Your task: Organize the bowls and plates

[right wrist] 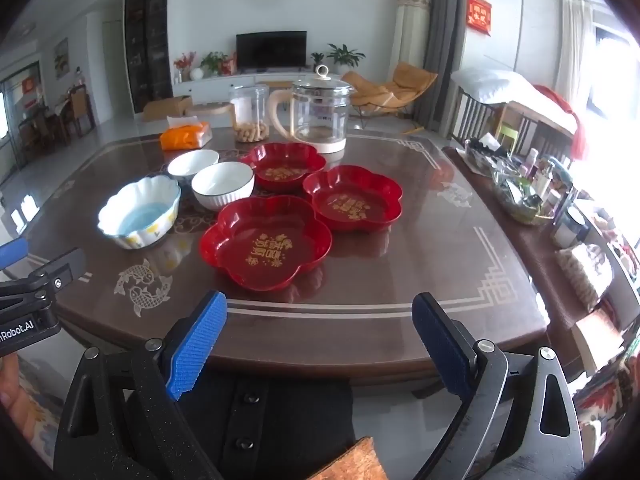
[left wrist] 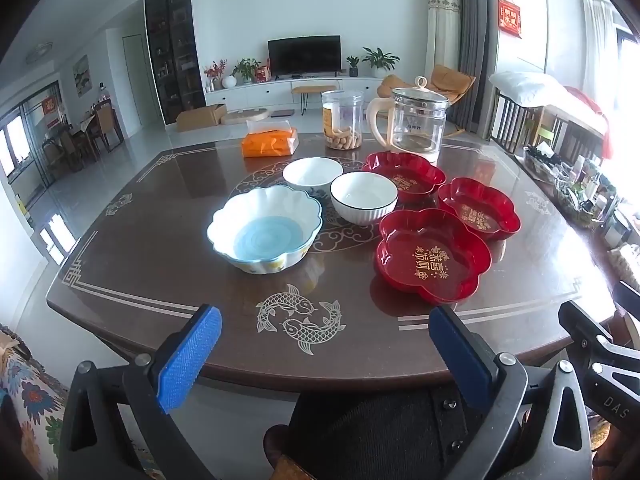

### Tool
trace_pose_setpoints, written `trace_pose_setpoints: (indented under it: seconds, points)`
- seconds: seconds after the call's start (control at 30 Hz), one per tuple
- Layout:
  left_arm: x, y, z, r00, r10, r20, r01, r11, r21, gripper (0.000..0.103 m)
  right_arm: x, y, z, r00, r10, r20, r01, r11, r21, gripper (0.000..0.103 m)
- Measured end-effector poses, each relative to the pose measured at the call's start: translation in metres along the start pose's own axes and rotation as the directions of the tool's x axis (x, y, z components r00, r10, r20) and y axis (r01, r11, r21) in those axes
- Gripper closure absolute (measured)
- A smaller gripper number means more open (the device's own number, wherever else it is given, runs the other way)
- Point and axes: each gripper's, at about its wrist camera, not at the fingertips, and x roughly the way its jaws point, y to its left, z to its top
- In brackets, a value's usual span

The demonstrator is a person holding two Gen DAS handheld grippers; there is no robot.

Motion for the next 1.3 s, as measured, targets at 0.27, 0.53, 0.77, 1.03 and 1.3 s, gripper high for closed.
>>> trace_pose_setpoints:
  seconds: [0.27,0.53,0.77,1.03,1.3]
  points:
    - [0.0048,-0.0020,-0.0032,1.000,-0.011,-0.024,0.011,1.000,0.001,0.000,0.0014,0.0019,-0.0018,1.000,0.006,-0.006,-0.006,1.000,-0.003,0.008]
    - [0.0062,-0.0030,-0.0042,0.999,-0.016,-0.031,0.016,1.000,0.001,0.000,0.0012,0.0034,-0.0026,1.000,0.007,-0.008,-0.008,1.000,-0.005,0.008]
    - [0.0069,-0.0030,-0.0050,0.999,-0.018,-0.034,0.018,1.000,0.000,0.000,0.0019,0.0039,-0.0031,1.000,0.011,-0.010,-0.011,1.000,-0.007,0.008]
    - [0.0078,-0.0028,-0.0065,0.999,-0.019,-0.038,0.019,1.000,-0.002,0.000,0.0033,0.0044,-0.0054,1.000,0.016,-0.016,-0.016,1.000,-0.007,0.008]
    - [0.0076,-0.0033,-0.0084,0.999,-0.020,-0.041,0.020,1.000,-0.005,0.000,0.0043,0.0040,-0.0062,1.000,0.019,-0.021,-0.019,1.000,-0.005,0.008]
